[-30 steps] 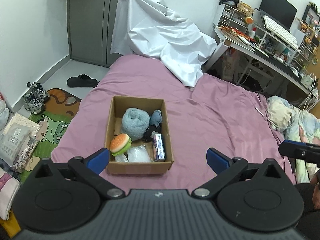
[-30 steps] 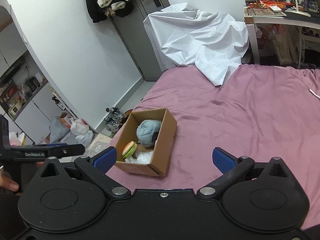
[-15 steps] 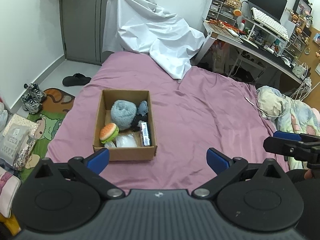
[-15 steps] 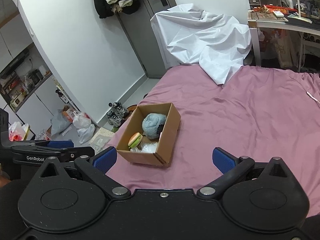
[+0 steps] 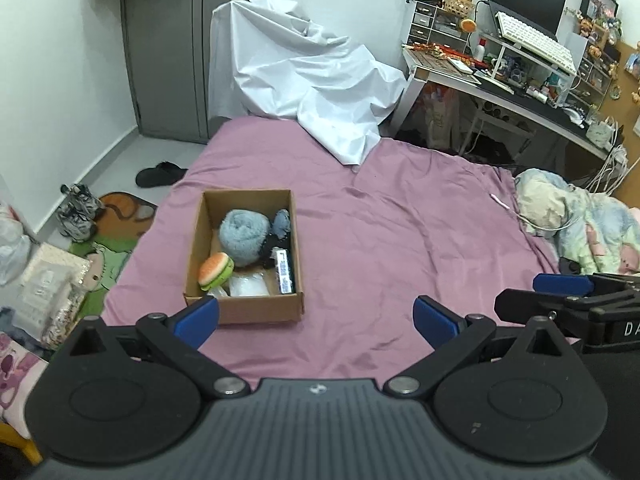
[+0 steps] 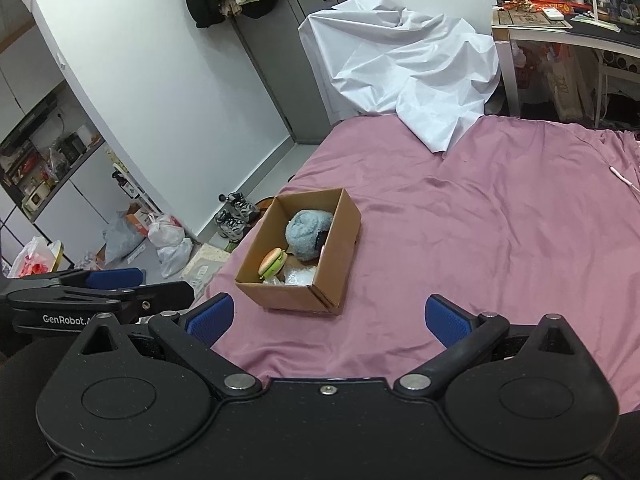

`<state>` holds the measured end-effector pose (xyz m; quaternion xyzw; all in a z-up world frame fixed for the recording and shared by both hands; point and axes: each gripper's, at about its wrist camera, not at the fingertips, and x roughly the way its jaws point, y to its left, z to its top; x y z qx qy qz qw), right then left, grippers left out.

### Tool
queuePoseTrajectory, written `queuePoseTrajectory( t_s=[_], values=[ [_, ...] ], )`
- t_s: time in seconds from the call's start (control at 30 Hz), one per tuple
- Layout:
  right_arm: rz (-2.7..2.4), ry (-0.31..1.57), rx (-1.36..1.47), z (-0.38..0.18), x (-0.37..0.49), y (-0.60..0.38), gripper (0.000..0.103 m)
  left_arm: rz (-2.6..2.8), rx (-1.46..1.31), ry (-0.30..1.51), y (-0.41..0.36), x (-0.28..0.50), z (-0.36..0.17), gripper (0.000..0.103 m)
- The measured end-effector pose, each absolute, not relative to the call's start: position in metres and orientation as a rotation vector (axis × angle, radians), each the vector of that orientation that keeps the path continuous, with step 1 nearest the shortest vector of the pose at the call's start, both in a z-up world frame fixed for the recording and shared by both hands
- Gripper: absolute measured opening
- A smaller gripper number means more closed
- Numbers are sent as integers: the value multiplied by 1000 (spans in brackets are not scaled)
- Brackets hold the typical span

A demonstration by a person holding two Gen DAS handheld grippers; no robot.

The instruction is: Organize soft objects

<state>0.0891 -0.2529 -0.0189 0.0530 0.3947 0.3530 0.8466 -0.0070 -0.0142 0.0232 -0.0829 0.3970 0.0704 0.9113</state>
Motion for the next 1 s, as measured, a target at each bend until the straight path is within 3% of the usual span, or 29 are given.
queuePoseTrajectory(
  t_s=[1.0],
  values=[
    [716,836,67,-21,96,-251,103,231,-225,825,-12,-4,17,102]
  ],
)
